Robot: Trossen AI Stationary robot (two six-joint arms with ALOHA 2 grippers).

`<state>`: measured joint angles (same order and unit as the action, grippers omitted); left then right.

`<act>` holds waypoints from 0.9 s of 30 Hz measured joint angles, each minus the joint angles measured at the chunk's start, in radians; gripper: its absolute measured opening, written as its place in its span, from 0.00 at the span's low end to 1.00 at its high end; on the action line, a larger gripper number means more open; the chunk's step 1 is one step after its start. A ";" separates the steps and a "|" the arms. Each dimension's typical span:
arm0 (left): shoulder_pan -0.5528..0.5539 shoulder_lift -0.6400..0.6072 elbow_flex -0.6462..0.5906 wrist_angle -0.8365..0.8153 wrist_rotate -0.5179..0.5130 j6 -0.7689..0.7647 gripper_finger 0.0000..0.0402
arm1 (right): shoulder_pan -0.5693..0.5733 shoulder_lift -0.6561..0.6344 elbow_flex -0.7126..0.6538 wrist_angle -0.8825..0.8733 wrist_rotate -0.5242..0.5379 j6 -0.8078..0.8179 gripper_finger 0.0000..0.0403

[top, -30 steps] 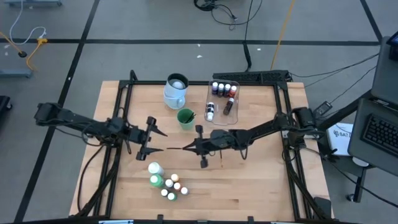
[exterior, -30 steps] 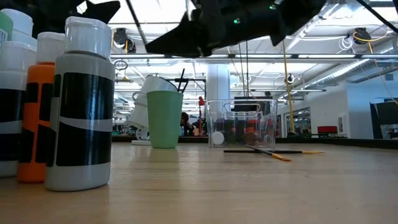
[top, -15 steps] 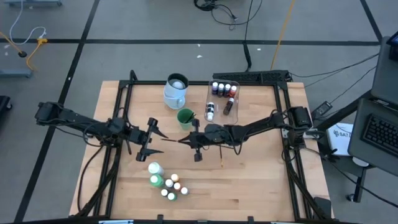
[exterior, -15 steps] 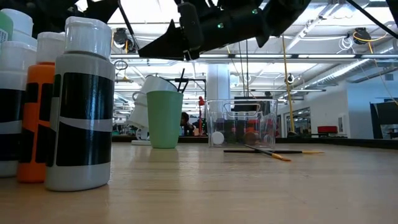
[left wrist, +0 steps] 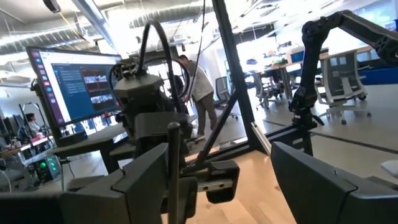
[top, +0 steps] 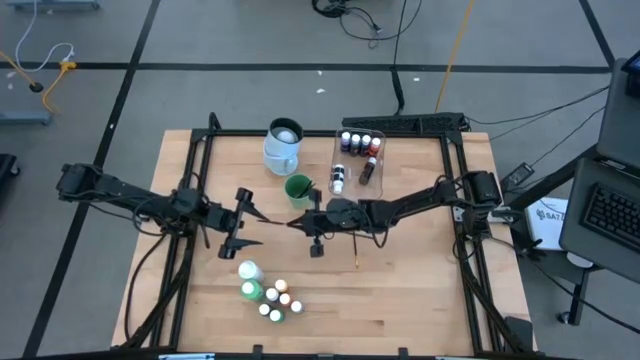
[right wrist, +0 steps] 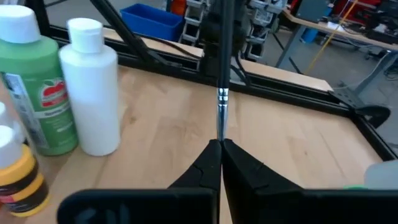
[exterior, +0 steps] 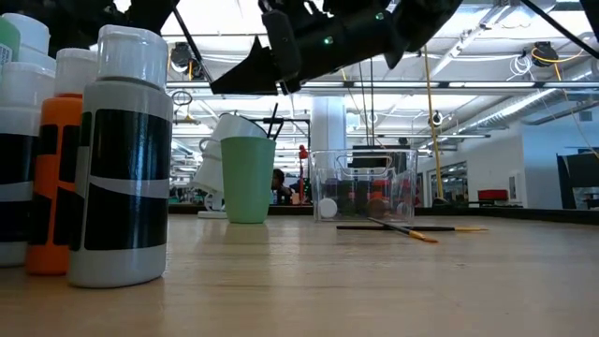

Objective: Pick & Place Paint Supplies
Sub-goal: Put the silver paintbrush into the green cup

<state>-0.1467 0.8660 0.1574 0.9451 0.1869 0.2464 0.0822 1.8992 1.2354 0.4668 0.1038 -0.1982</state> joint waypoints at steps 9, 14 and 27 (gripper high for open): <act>0.000 0.033 0.000 0.063 -0.001 -0.005 0.62 | -0.002 0.000 0.000 0.027 -0.003 -0.021 0.00; 0.000 0.040 0.001 0.078 -0.005 -0.005 0.44 | -0.002 0.000 0.000 0.015 -0.003 -0.020 0.00; 0.002 0.039 0.001 0.061 -0.012 0.019 0.06 | -0.002 0.000 0.000 0.007 -0.005 -0.005 0.00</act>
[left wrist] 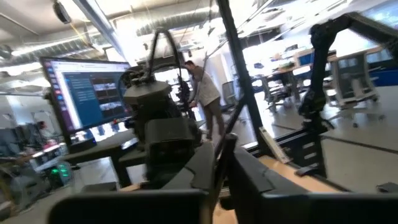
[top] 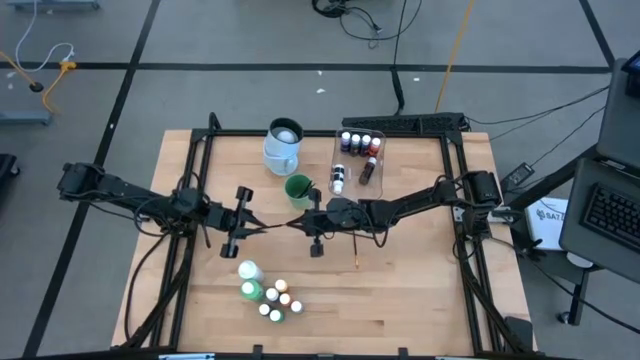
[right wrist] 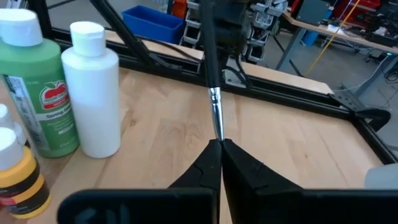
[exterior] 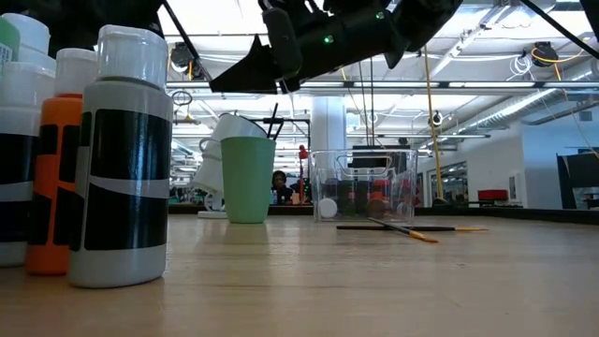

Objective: Pick & Place Paint Supplies
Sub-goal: Put the silver paintbrush into the green cup

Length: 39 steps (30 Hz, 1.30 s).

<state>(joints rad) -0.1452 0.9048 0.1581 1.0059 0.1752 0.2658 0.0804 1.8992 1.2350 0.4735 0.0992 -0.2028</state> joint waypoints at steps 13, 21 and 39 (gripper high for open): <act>-0.002 -0.062 -0.030 -0.013 -0.093 0.040 0.01 | 0.022 -0.031 -0.010 -0.144 0.048 0.085 0.08; -0.002 -0.171 -0.050 -0.091 -0.151 0.044 0.01 | 0.123 -0.243 -0.216 -0.025 0.226 0.024 0.17; 0.042 -0.085 0.209 -0.492 -0.463 -0.040 0.00 | 0.185 -0.564 -0.863 0.604 0.294 -0.027 0.01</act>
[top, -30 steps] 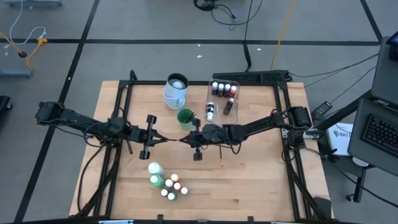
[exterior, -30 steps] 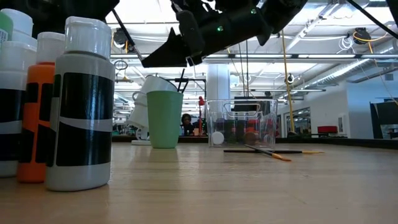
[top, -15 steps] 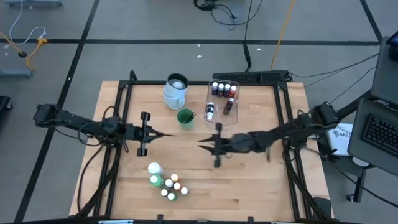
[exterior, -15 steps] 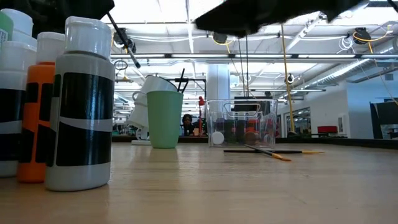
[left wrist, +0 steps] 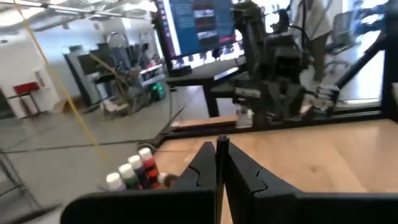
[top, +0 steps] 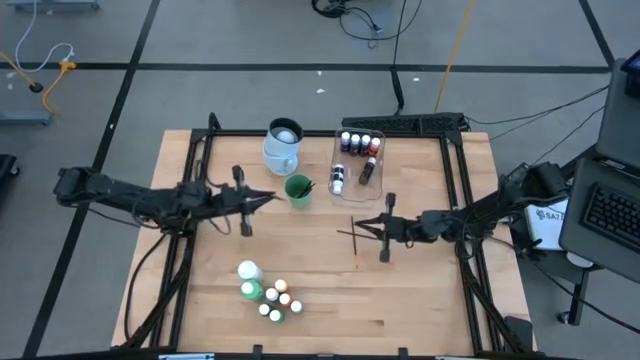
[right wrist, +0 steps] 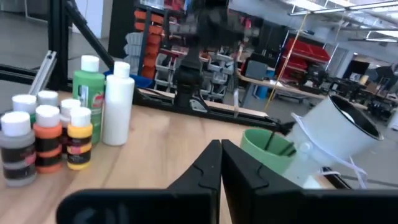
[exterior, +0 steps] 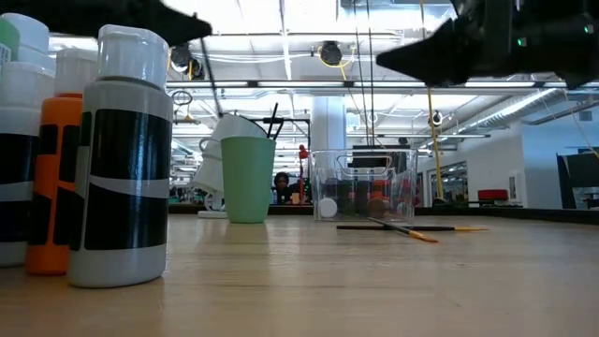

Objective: Pick & Place Paint Supplies
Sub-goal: Put the silver paintbrush into the green cup

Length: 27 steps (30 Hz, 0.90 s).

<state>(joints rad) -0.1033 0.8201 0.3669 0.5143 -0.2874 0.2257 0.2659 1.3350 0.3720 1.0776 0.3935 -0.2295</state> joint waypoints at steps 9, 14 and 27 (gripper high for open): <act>0.089 0.219 0.336 -0.329 -0.029 -0.067 0.00 | -0.057 0.000 -0.111 0.126 -0.001 -0.019 0.00; 0.124 0.334 0.417 -0.359 -0.033 -0.083 0.00 | -0.071 0.000 -0.124 0.130 -0.003 -0.051 0.01; 0.183 0.477 0.448 -0.395 -0.110 -0.256 0.00 | -0.081 0.000 -0.127 0.131 -0.002 -0.044 0.01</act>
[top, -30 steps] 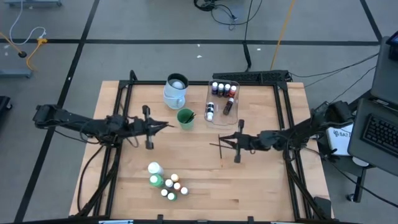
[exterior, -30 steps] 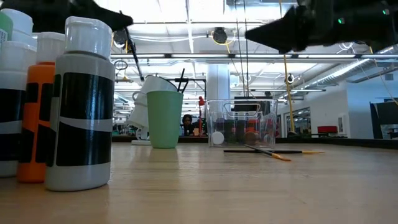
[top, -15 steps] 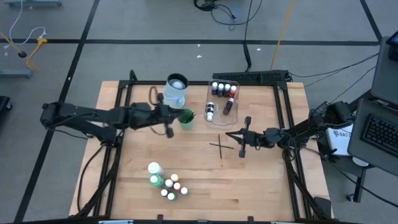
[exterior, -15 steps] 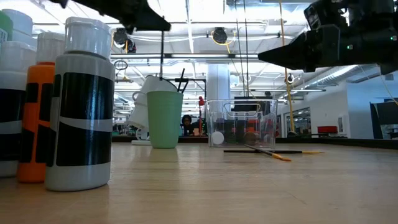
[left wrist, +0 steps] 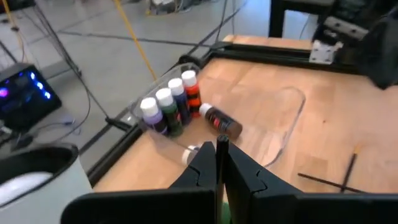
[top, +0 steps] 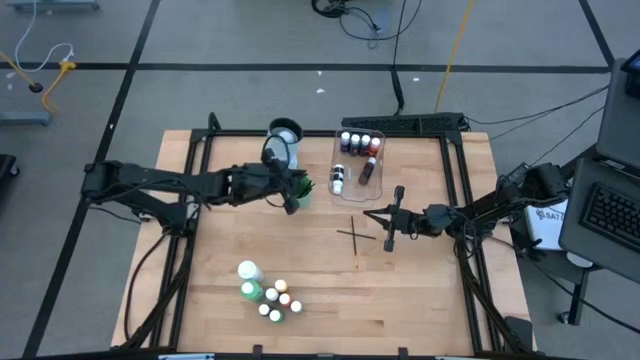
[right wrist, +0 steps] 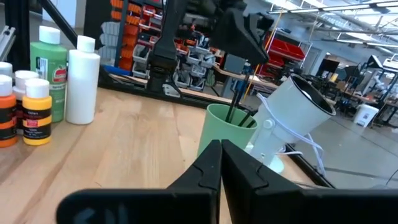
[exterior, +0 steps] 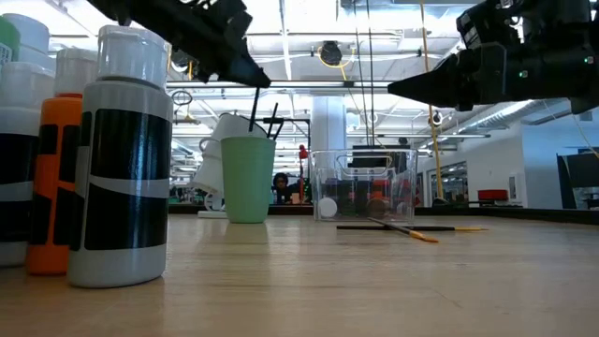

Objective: Pick & Place Paint Supplies
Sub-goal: Put the silver paintbrush into the green cup

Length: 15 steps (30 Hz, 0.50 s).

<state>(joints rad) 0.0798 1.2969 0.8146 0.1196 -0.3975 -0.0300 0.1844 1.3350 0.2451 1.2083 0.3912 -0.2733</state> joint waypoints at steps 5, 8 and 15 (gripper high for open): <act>0.000 0.024 0.000 -0.022 -0.025 -0.032 0.00 | 0.000 0.000 0.000 0.025 0.000 0.000 0.01; 0.001 0.026 -0.001 -0.019 -0.053 -0.047 0.00 | 0.000 0.000 0.000 0.022 0.000 0.000 0.01; 0.001 0.026 -0.035 0.000 -0.144 -0.088 0.00 | 0.000 0.000 0.000 0.022 0.000 0.000 0.01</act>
<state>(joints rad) 0.0803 1.3228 0.7792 0.1197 -0.5412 -0.1183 0.1844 1.3350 0.2451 1.2301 0.3912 -0.2733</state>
